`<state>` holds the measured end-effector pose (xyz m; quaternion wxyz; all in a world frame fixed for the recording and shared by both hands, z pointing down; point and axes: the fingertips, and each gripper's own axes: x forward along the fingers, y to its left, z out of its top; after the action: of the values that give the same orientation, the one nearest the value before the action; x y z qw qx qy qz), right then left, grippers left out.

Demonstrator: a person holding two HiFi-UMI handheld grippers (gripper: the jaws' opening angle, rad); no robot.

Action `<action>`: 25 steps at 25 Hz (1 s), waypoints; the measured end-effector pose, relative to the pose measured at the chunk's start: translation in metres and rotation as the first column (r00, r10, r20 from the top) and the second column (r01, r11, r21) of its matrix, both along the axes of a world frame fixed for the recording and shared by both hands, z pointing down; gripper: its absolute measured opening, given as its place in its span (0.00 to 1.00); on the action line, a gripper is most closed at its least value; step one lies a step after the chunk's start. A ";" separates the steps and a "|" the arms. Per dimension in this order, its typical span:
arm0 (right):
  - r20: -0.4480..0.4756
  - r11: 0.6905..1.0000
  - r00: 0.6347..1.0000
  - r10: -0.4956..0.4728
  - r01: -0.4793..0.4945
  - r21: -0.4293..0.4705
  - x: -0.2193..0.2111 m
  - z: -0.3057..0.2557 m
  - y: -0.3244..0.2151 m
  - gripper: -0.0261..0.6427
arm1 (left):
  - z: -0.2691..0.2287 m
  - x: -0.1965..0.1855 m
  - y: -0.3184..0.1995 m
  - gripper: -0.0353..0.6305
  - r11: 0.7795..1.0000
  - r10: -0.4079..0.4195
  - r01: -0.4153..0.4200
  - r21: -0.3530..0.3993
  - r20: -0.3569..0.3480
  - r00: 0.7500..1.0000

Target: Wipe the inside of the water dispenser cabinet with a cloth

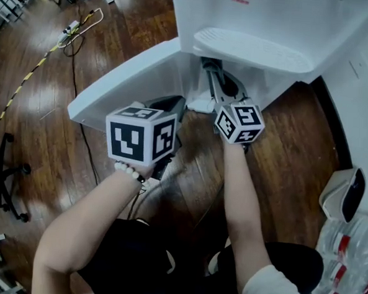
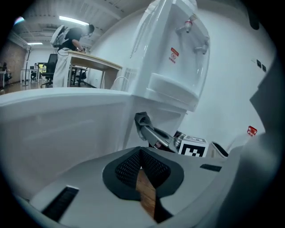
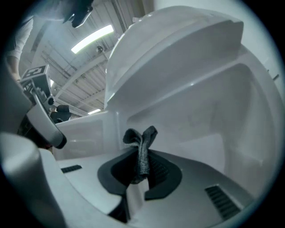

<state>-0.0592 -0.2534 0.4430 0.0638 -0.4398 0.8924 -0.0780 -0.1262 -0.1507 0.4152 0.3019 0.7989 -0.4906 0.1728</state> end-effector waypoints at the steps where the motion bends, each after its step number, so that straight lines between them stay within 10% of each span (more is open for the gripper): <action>1: 0.016 1.000 1.000 0.001 -0.001 0.011 -0.003 -0.003 -0.004 0.09 | -0.001 -0.002 -0.003 0.05 1.000 -0.011 0.011 -0.004 -0.007 1.000; 6: 0.067 0.995 0.998 0.005 -0.011 0.097 -0.015 -0.034 -0.017 0.09 | -0.008 0.011 0.004 0.05 1.000 -0.005 0.005 -0.016 -0.032 0.999; 11: -0.132 0.992 0.991 0.033 -0.017 0.123 -0.025 -0.011 -0.018 0.09 | 0.012 -0.002 0.015 0.05 0.997 0.012 -0.012 -0.071 0.010 1.000; 16: -0.258 1.000 0.966 0.001 0.006 0.026 -0.027 0.049 -0.017 0.09 | 0.010 -0.008 0.000 0.05 0.998 -0.022 0.021 -0.064 -0.015 1.000; 25: -0.221 0.984 0.972 -0.084 0.046 -0.173 -0.031 0.103 -0.018 0.09 | 0.021 -0.002 0.001 0.05 0.996 -0.002 0.002 -0.088 -0.007 1.000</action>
<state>-0.0906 -0.2710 0.5458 -0.0783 -0.4200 0.8982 -0.1034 -0.1286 -0.1499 0.4362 0.3388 0.7849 -0.4822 0.1914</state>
